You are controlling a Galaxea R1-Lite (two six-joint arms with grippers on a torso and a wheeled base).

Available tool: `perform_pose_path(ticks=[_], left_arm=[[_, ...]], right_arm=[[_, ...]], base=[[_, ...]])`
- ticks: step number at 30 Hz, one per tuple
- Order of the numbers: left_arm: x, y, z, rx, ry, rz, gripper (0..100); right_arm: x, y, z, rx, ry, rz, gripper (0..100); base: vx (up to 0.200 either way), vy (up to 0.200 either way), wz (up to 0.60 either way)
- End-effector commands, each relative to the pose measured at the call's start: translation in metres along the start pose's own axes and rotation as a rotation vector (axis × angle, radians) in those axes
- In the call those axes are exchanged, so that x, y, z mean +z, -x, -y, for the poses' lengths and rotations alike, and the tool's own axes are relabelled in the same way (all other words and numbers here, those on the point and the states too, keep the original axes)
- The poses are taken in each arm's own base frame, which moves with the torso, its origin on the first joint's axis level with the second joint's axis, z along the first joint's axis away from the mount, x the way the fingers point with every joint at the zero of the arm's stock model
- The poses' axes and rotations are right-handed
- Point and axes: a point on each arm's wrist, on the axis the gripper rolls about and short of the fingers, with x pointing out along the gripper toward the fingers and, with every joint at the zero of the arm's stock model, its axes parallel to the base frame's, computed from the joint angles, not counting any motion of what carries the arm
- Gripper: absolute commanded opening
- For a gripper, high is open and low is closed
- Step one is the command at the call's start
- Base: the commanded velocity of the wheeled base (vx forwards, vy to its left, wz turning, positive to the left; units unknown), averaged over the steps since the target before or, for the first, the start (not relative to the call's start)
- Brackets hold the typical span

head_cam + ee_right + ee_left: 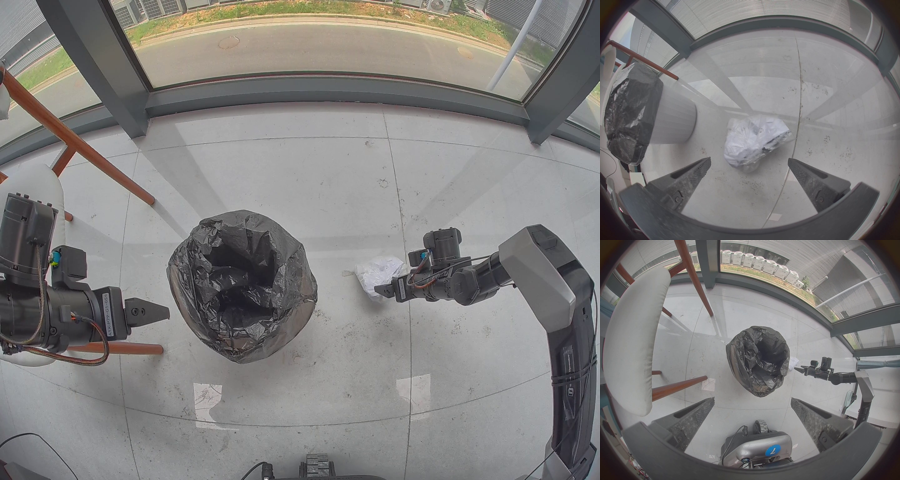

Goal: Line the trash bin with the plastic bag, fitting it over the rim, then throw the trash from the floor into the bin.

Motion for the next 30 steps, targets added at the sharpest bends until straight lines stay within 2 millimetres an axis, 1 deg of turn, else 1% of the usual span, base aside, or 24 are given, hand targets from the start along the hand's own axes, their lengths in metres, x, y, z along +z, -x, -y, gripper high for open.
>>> perform_pose_path(ticks=[1, 2, 5, 6, 7, 10, 13, 17, 23, 26, 30], left_arm=[[0.001, -0.004, 0.001, 0.004, 0.000, -0.009, 100], [0.001, -0.004, 0.001, 0.004, 0.000, -0.009, 100], [0.003, -0.006, 0.002, 0.004, 0.000, -0.009, 100], [0.003, -0.006, 0.002, 0.004, 0.000, -0.009, 100], [0.005, -0.006, 0.002, 0.003, 0.000, -0.007, 100], [0.007, -0.006, 0.003, 0.001, 0.000, -0.002, 100], [0.008, -0.007, 0.004, 0.000, 0.000, -0.004, 100], [0.008, -0.007, 0.004, 0.000, -0.002, -0.004, 100], [0.008, -0.008, 0.004, 0.001, -0.002, -0.005, 100], [0.008, -0.008, 0.004, -0.003, 0.000, 0.003, 100], [0.008, -0.009, 0.004, -0.003, 0.000, 0.003, 100]], right_arm=[[-0.011, -0.016, 0.006, -0.009, -0.020, -0.018, 100], [-0.012, -0.017, 0.007, -0.010, -0.023, -0.018, 100], [-0.014, -0.028, 0.008, -0.012, -0.059, -0.013, 100], [-0.014, -0.028, 0.008, -0.012, -0.059, -0.013, 100], [-0.014, -0.035, 0.008, -0.012, -0.089, -0.001, 100], [-0.011, -0.041, 0.006, -0.011, -0.135, 0.017, 100], [-0.006, -0.041, 0.006, -0.016, -0.167, 0.039, 100], [-0.004, -0.044, 0.007, -0.054, -0.172, 0.054, 100], [0.003, -0.043, 0.006, -0.049, -0.204, 0.105, 100], [0.002, -0.045, 0.000, -0.035, -0.241, 0.102, 100], [-0.006, -0.055, -0.004, -0.033, -0.242, 0.087, 100]], base=[[0.000, 0.000, 0.00], [0.000, 0.000, 0.00], [0.000, 0.000, 0.00], [0.000, 0.000, 0.00], [0.000, 0.000, 0.00], [0.000, 0.000, 0.00], [0.000, 0.000, 0.00], [0.000, 0.000, 0.00], [0.000, 0.000, 0.00], [0.000, 0.000, 0.00], [0.000, 0.000, 0.00]])
